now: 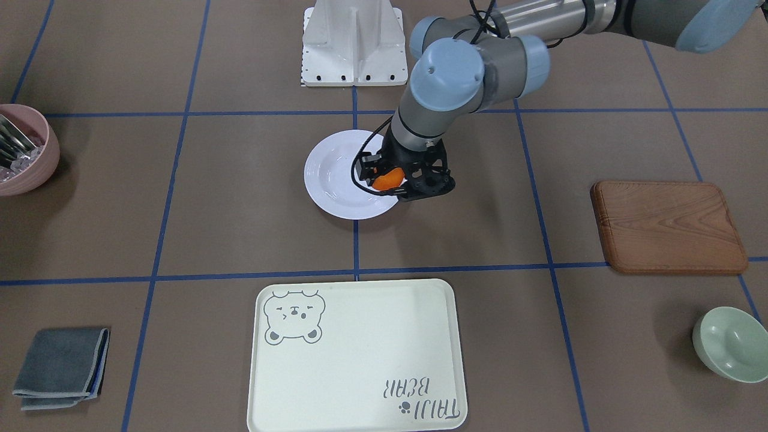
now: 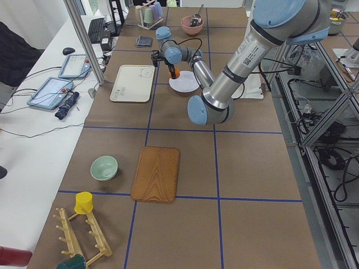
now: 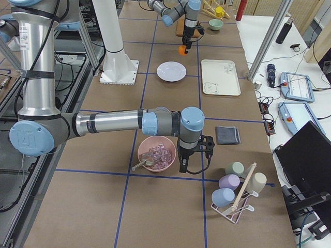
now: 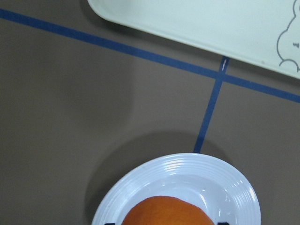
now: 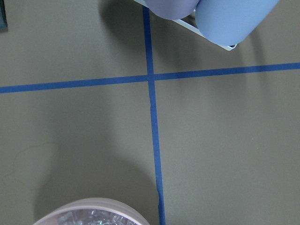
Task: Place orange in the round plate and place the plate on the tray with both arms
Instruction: 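Carry the orange with the left gripper over the white plate and lower it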
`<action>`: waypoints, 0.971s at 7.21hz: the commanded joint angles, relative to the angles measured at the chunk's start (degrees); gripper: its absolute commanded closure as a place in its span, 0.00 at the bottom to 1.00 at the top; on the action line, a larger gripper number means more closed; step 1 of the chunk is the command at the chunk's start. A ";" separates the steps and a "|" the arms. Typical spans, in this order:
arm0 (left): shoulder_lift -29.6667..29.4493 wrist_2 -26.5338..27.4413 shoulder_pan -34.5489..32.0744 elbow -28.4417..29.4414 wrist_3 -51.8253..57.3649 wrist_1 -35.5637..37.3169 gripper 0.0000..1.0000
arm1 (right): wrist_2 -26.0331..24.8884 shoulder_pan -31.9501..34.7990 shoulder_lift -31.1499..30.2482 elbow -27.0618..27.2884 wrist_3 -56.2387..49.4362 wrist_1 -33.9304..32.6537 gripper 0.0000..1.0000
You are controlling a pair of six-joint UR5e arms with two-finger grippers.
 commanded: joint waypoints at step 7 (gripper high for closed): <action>8.11 1.67 4.46 -6.71 -3.47 -5.37 0.01 | 3.46 -0.04 -0.49 0.13 -0.34 0.09 0.00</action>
